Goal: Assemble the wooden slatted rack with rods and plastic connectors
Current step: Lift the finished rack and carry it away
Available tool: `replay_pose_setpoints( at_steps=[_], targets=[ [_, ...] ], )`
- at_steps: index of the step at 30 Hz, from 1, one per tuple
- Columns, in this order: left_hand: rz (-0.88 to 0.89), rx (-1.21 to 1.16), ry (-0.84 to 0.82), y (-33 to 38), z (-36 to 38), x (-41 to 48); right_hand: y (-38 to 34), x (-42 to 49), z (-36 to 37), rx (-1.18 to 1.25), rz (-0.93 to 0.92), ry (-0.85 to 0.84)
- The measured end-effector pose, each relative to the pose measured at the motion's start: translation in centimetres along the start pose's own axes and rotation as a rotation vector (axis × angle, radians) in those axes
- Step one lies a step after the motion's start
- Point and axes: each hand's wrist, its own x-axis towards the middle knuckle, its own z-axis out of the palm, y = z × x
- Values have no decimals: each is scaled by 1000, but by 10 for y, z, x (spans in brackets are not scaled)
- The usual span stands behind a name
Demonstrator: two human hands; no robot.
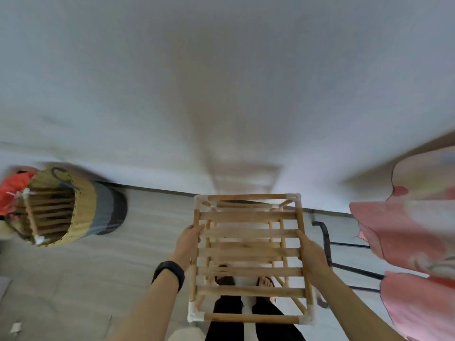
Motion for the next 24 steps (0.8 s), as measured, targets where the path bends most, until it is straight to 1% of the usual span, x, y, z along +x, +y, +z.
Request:
replay_pose_setpoints(
  at_steps=[4,6,11,16,24],
  targets=[
    [15,43,-49,15,10,71,-11,33,26,31,-3,84],
    [23,73,-79,21,16,98,-16,51,35,38,19,95],
    [45,142,-140,36,29,154,-23,93,52,67,-8,142],
    [22,180,-197,48,36,180,-17,127,58,115,-10,185],
    [-16,180,-166,49,29,203,-31,140,76,23,-80,144]
  ],
)
